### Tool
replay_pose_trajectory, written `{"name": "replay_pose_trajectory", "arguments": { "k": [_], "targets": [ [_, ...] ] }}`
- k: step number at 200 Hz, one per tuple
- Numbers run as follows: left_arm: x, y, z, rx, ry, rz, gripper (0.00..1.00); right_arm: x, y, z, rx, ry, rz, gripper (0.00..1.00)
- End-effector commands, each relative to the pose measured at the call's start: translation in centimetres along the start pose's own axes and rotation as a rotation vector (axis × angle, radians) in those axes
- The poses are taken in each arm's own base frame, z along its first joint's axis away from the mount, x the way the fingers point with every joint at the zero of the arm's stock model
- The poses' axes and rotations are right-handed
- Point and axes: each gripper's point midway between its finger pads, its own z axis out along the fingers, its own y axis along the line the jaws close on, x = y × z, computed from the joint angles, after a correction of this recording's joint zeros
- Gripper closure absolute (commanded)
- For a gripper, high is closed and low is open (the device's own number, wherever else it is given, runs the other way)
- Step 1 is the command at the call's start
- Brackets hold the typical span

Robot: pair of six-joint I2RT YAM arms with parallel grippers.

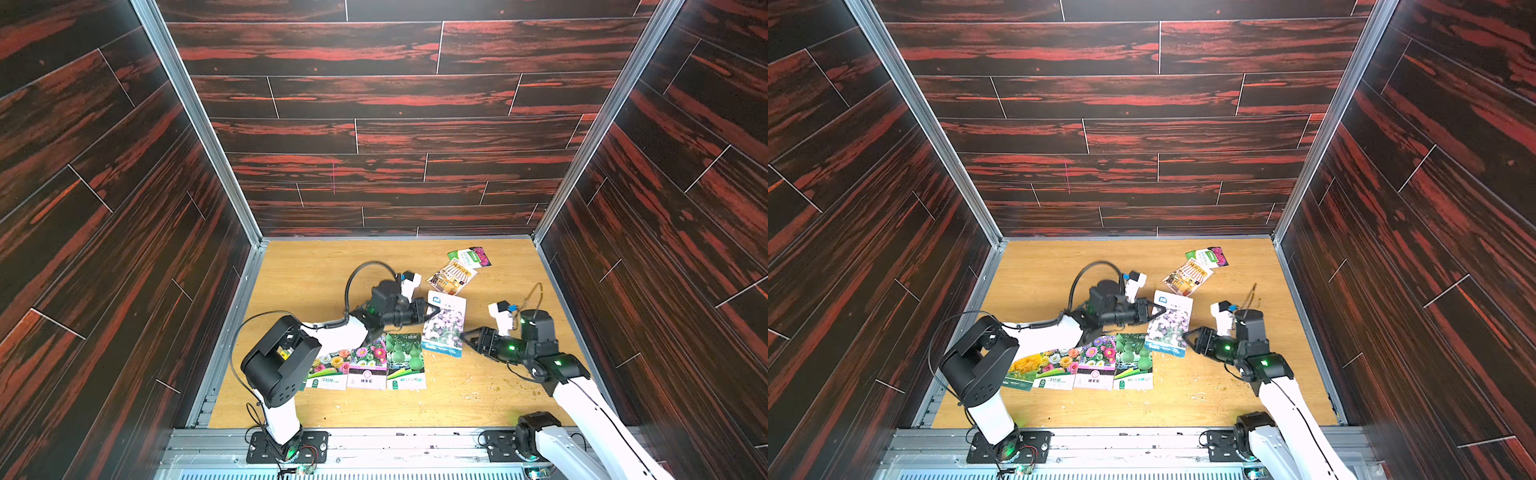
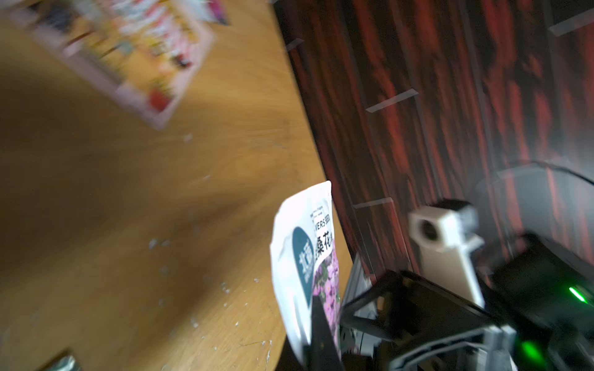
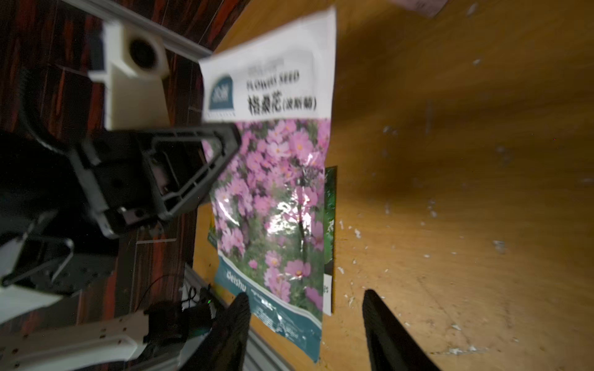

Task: Arrange the seed packets in a row
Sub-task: Place the seed packet at the center of the board.

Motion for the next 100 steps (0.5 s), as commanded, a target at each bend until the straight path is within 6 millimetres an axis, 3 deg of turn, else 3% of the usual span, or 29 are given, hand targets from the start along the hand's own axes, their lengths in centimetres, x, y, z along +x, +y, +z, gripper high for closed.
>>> {"name": "replay_pose_trajectory", "arguments": {
  "k": [1,25,53,100],
  "targets": [
    [1.3,1.2,1.0,-0.098,-0.094,-0.121,1.0,-0.9,-2.3,-1.4,0.147,-0.086,0.021,0.38],
    [4.3,2.3,2.5,-0.183,-0.063,-0.121,1.0,-0.5,-3.2,-0.8,0.176,-0.05,0.028,0.37],
    [5.9,4.6,3.6,-0.25,-0.047,-0.181,1.0,-0.1,-4.1,0.6,0.165,-0.025,0.057,0.37],
    [7.3,5.4,2.6,-0.388,-0.047,-0.125,1.0,0.7,-5.7,3.2,0.146,0.02,0.111,0.37]
  ]
}}
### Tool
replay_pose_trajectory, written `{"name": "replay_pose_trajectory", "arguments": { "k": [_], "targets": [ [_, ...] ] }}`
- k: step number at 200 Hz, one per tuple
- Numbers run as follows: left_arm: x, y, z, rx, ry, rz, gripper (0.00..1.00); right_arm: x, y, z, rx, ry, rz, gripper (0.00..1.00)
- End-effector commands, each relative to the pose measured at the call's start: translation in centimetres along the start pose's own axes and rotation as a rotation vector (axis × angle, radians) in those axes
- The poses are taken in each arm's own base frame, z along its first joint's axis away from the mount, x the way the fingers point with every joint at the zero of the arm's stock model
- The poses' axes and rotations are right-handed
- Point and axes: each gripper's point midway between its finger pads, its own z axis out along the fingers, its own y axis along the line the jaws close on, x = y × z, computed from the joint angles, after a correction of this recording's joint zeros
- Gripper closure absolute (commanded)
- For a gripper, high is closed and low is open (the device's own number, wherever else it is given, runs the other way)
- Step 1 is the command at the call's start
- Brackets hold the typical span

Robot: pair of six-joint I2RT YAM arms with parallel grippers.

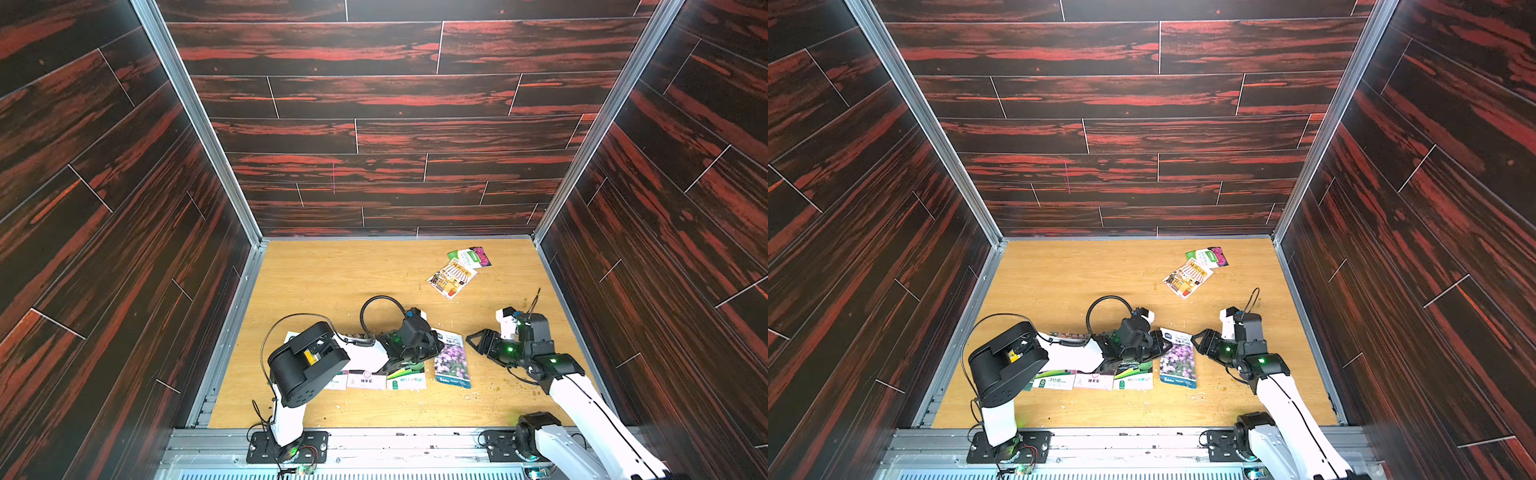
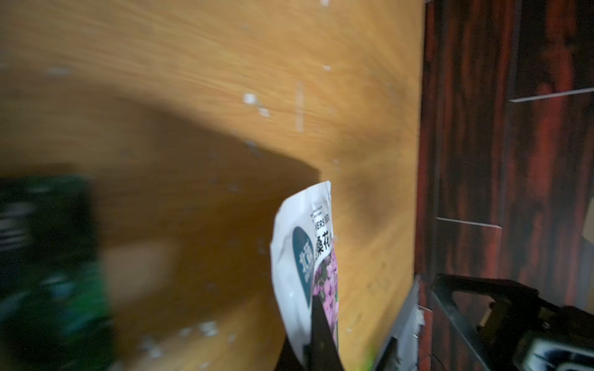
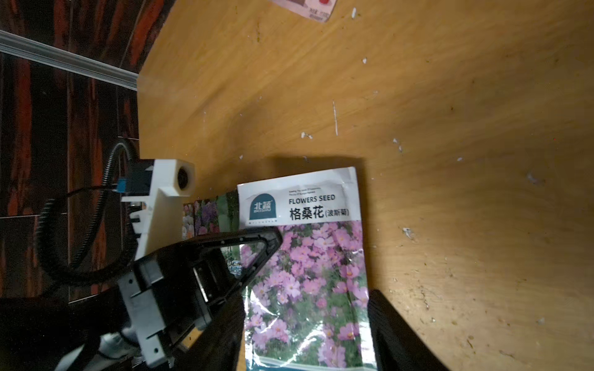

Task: Arrange the seed packets in a row
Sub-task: Place the seed packet at the center of the board.

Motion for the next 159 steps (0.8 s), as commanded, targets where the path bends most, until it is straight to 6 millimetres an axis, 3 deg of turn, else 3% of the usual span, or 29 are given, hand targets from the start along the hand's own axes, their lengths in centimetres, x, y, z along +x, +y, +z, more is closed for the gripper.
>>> {"name": "replay_pose_trajectory", "arguments": {
  "k": [1,43,72,114,159],
  "targets": [
    [-0.7,-1.0,-1.1,-0.063,-0.067,0.041,1.0,0.0,0.0,1.2,-0.041,0.009,0.02,0.37],
    [-0.5,-1.0,-1.4,-0.124,-0.079,0.086,0.9,1.0,-0.6,3.4,-0.076,0.076,0.064,0.38],
    [-0.5,-1.3,-1.9,-0.149,-0.102,0.12,0.65,1.5,-0.7,4.2,-0.103,0.1,0.088,0.38],
    [-1.1,-1.7,-3.0,-0.188,-0.141,0.159,0.45,2.1,-1.7,5.1,-0.089,0.118,0.108,0.38],
    [-1.5,-2.6,-4.4,-0.207,-0.167,0.209,0.39,2.4,-2.2,5.7,-0.08,0.134,0.119,0.38]
  ]
}}
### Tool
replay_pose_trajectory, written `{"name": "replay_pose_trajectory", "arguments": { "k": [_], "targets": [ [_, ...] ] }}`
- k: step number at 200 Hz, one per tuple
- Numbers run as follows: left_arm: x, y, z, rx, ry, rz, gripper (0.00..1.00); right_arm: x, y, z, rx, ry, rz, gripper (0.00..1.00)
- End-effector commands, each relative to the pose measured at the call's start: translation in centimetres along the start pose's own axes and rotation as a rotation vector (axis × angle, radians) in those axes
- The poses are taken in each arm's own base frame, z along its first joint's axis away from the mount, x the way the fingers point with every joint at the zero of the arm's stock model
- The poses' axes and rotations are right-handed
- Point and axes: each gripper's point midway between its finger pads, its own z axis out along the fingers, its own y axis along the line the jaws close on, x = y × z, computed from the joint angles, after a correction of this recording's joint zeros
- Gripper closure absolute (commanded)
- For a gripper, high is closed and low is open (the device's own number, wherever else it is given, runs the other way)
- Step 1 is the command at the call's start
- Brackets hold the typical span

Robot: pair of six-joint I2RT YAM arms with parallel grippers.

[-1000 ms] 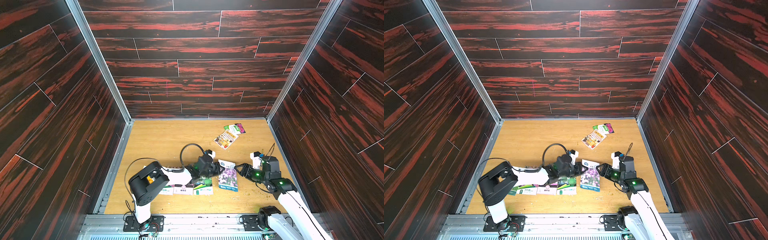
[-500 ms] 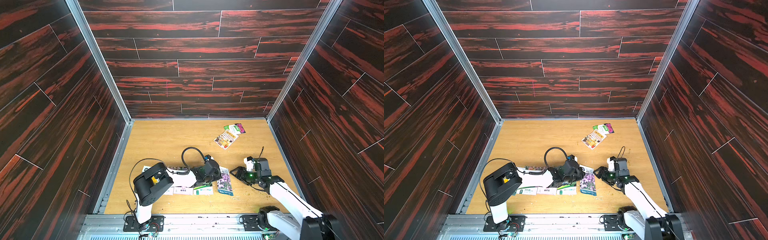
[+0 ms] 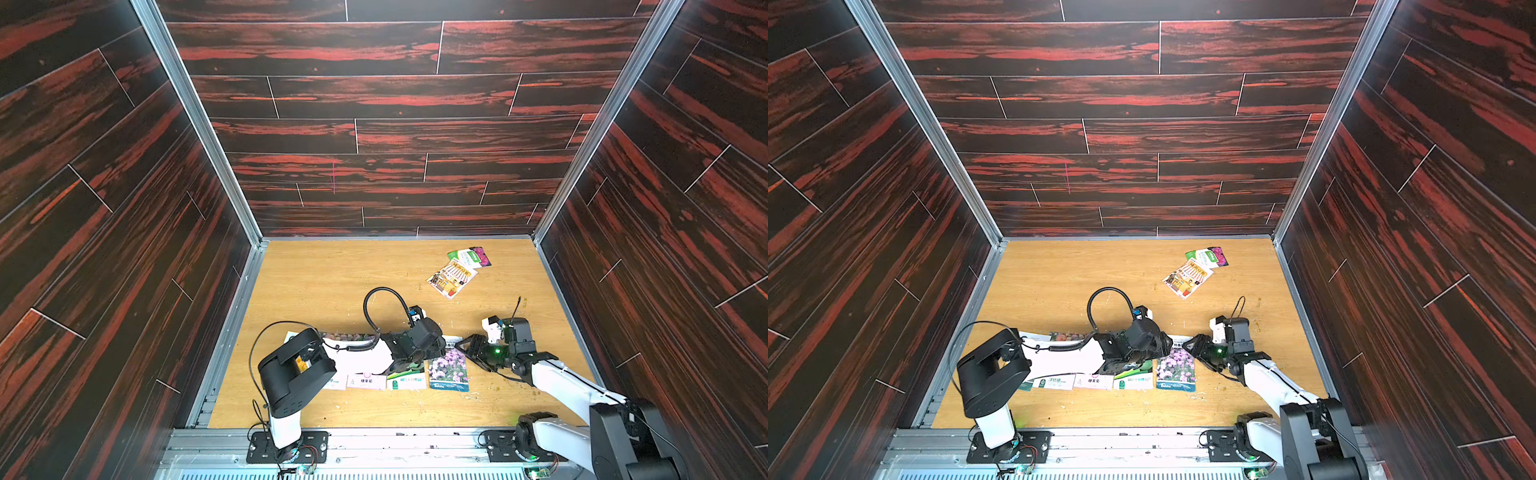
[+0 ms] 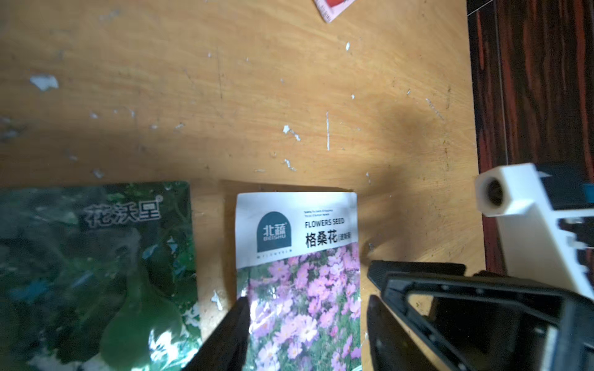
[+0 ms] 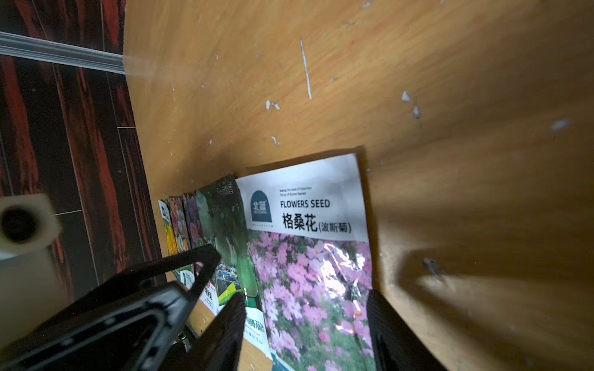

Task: Arrange the seed packets in a row
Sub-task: Place the seed packet at the center of the board, then adjust the seed packet at the center of the board.

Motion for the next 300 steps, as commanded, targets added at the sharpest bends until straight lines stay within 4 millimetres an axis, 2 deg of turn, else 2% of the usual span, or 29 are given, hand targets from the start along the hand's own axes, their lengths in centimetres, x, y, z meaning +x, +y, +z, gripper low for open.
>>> {"name": "replay_pose_trajectory", "arguments": {
  "k": [1,58,97,154,237,300],
  "targets": [
    [-1.6,-1.4,-2.4,-0.002,-0.058,0.044,0.39,0.2,-0.2,0.3,-0.009,0.009,0.006,0.38],
    [-3.6,-2.0,-5.7,0.0,-0.148,0.098,0.38,1.1,0.1,1.2,-0.032,0.042,0.02,0.39],
    [-4.3,-2.1,-6.9,-0.009,-0.179,0.122,0.37,1.6,0.5,1.7,-0.032,0.05,0.02,0.41],
    [-5.0,-1.5,-7.8,-0.045,-0.214,0.156,0.35,-0.5,1.0,-0.6,0.077,-0.047,-0.037,0.4],
    [-5.9,-1.2,-8.8,-0.067,-0.256,0.18,0.34,6.0,-1.9,-0.7,0.115,0.071,0.022,0.4],
    [-6.1,-1.1,-9.2,-0.068,-0.267,0.181,0.34,7.6,-1.1,0.0,0.121,0.099,-0.007,0.41]
  ]
}}
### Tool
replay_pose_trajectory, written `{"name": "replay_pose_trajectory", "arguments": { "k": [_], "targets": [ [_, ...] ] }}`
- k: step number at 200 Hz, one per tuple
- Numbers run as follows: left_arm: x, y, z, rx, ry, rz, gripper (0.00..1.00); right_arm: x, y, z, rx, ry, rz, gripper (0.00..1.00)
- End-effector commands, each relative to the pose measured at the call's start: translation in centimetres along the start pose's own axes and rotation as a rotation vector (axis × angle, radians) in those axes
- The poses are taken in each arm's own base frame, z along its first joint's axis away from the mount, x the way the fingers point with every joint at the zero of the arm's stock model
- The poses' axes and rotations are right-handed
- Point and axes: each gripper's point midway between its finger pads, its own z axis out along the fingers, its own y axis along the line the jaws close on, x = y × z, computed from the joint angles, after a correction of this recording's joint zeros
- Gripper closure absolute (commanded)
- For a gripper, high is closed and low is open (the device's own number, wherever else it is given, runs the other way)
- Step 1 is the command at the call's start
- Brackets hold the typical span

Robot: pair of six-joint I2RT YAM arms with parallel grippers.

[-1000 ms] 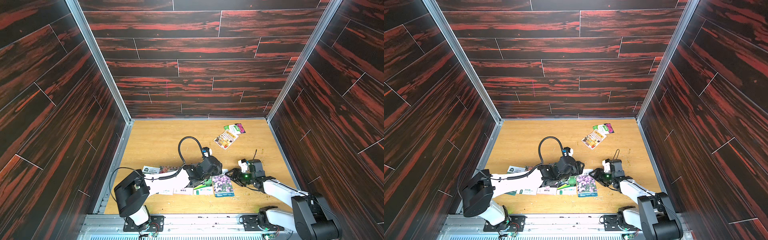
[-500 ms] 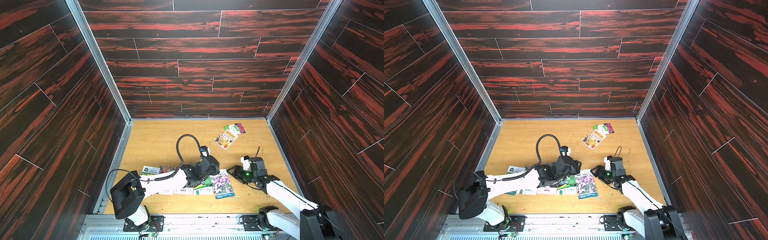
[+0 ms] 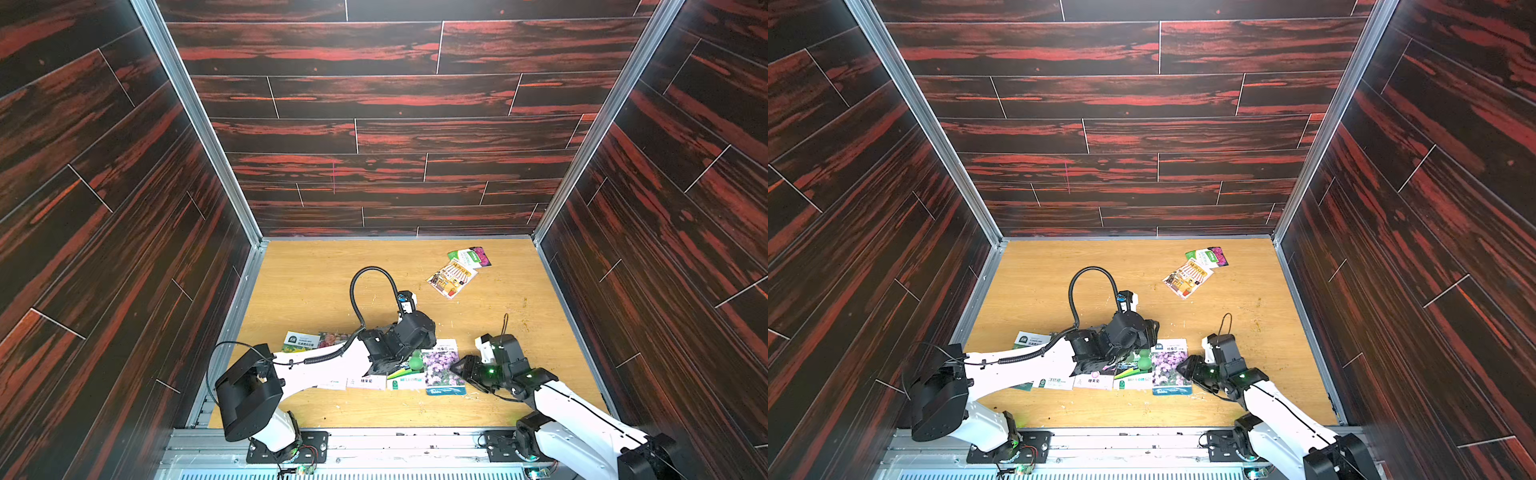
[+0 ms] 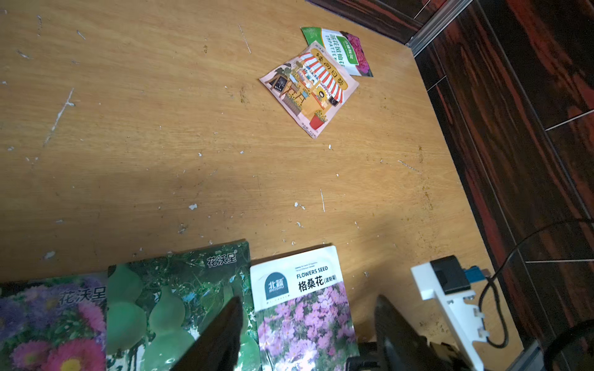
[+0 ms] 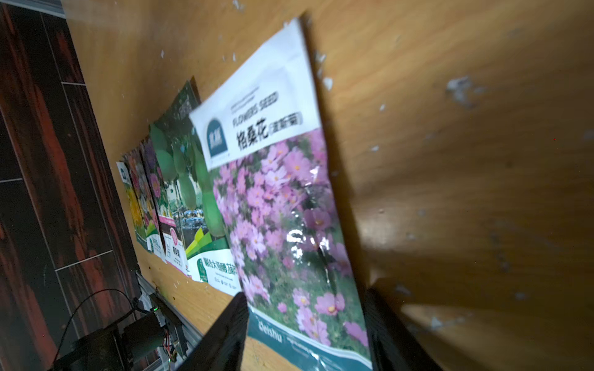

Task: Arrange the seed packets in a row
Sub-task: Adjust the seed packet at the center of the board.

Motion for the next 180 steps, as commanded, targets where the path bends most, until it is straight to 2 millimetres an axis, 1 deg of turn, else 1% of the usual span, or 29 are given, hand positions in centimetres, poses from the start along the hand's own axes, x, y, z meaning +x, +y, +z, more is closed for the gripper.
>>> {"name": "replay_pose_trajectory", "arguments": {
  "k": [1,17,40,63,88,112,146,180],
  "targets": [
    [-0.8,0.4,-1.1,-0.013,-0.029,0.01,0.34,0.5,-0.5,0.3,0.036,0.013,0.024,0.41],
    [-0.8,0.4,-1.2,-0.011,-0.028,0.009,0.34,0.5,-0.4,0.3,0.042,0.012,0.018,0.4],
    [-0.7,0.6,-1.3,-0.015,-0.025,0.012,0.34,0.1,-1.1,0.0,0.09,-0.015,0.013,0.4],
    [-0.6,0.7,-1.3,-0.015,-0.027,0.013,0.34,-1.1,-1.4,0.0,0.136,-0.06,-0.007,0.39],
    [-0.4,0.5,-1.1,-0.006,-0.02,0.011,0.33,-3.1,-0.5,0.7,0.165,-0.08,-0.047,0.39],
    [-0.1,0.5,-1.1,-0.004,-0.005,0.011,0.33,-4.5,0.5,1.6,0.167,-0.08,-0.069,0.39],
    [-0.3,1.2,-1.7,-0.012,-0.02,0.005,0.33,-5.3,1.0,2.2,0.174,-0.076,-0.088,0.39],
    [-0.4,1.2,-1.8,-0.01,-0.031,0.005,0.33,-5.8,1.7,2.3,0.157,-0.08,-0.097,0.39]
  ]
}}
